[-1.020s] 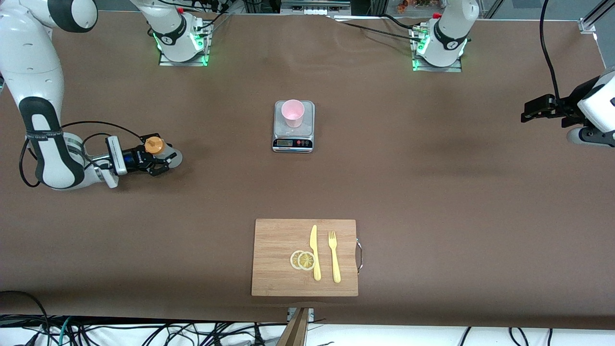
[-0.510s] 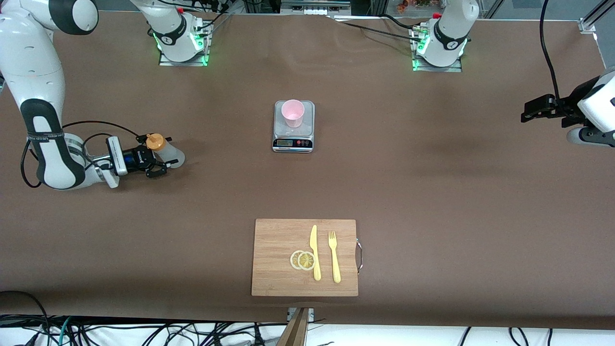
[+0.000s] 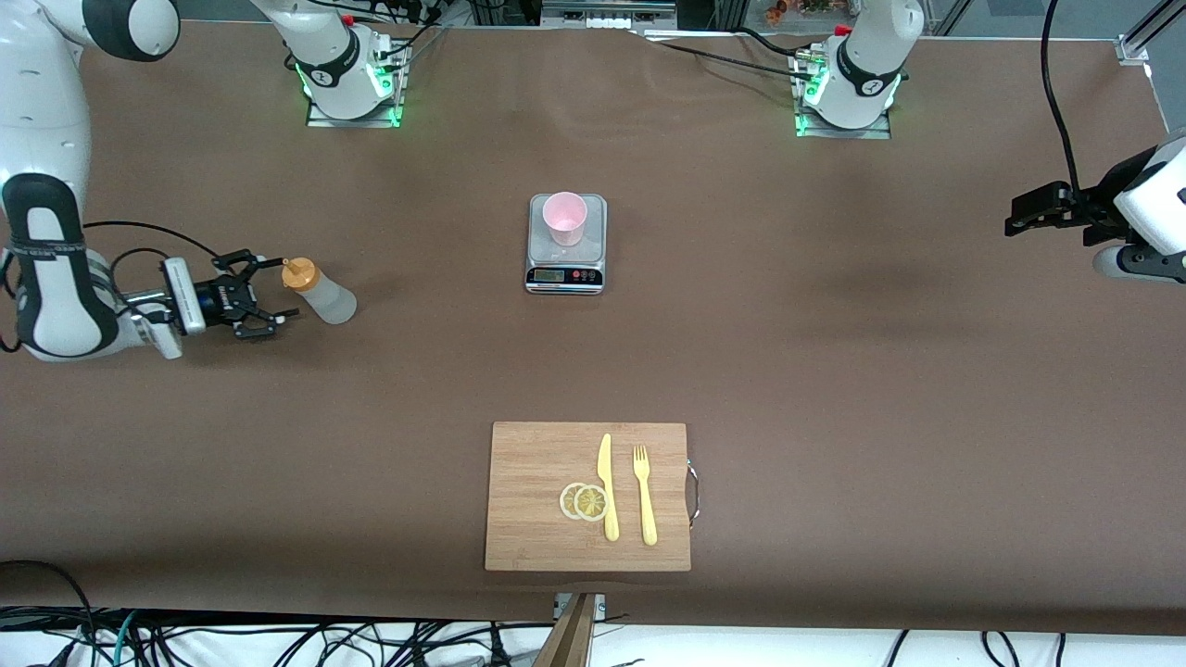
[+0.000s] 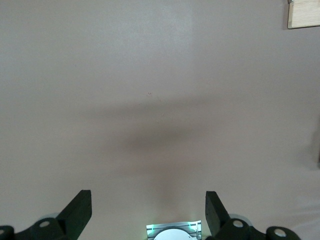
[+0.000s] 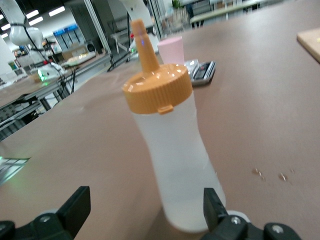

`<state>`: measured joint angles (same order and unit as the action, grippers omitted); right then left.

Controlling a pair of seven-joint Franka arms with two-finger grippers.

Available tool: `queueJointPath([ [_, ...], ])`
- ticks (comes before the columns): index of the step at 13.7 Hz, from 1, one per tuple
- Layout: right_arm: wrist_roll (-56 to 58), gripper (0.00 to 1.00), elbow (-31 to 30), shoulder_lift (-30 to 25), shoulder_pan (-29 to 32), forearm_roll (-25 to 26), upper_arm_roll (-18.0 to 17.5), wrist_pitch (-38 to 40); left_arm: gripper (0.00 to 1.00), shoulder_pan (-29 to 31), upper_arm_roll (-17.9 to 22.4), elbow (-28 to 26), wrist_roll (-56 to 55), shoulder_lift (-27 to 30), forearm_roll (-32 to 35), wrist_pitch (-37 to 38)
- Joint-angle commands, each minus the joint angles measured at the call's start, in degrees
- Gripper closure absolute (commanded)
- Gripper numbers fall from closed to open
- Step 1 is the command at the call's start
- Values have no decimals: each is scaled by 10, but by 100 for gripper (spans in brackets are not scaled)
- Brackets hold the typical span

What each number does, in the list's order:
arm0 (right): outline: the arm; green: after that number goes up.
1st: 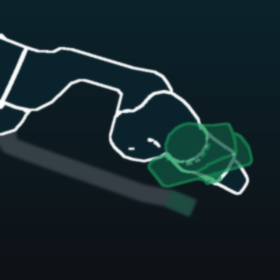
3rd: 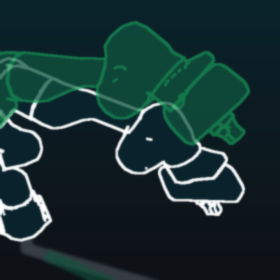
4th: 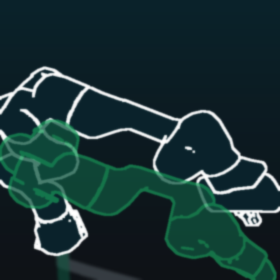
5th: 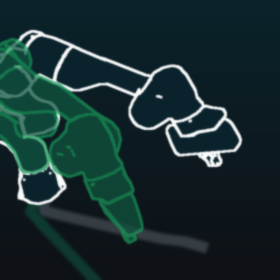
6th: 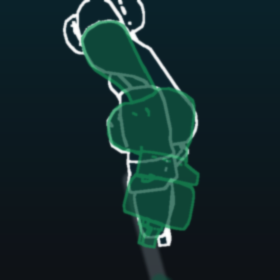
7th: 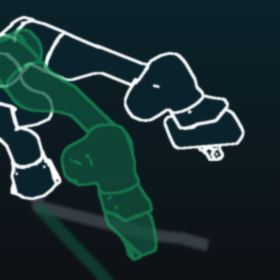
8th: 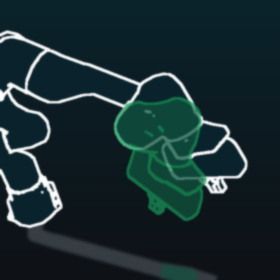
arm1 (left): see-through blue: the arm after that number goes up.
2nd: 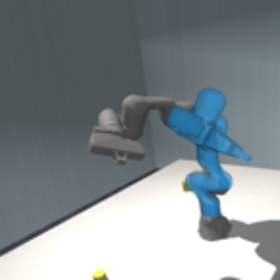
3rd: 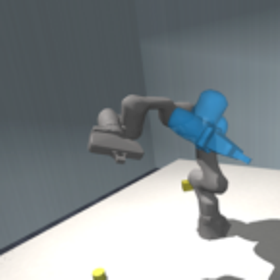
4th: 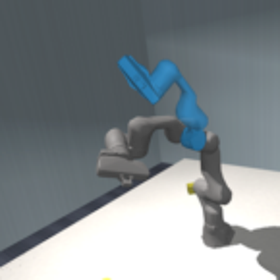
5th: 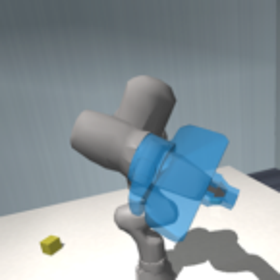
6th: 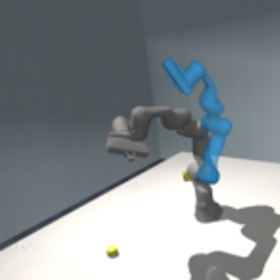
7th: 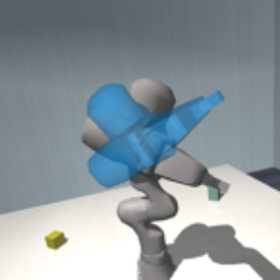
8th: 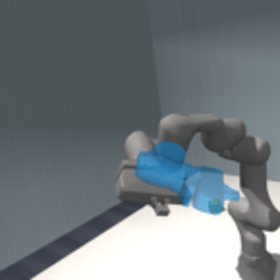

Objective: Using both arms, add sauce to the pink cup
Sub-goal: 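Open the right gripper and draw it back from the bottle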

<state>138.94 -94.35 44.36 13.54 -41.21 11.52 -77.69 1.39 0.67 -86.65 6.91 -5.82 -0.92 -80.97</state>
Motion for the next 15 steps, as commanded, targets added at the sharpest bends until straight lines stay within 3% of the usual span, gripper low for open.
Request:
queueJointPath([
  [1,-96,0,-11,-92,-21,78,5,-46,0,2,-1,14,11,-6,8,6],
  [6,-333,0,-28,-223,-74,186,5,-99,0,2,-1,14,11,-6,7,6],
  [9,-495,0,-33,-271,-102,241,-2,-109,0,2,-1,15,10,-6,8,6],
  [15,-859,0,-34,-340,-121,399,-93,-135,0,1,-2,15,10,-6,8,6],
])
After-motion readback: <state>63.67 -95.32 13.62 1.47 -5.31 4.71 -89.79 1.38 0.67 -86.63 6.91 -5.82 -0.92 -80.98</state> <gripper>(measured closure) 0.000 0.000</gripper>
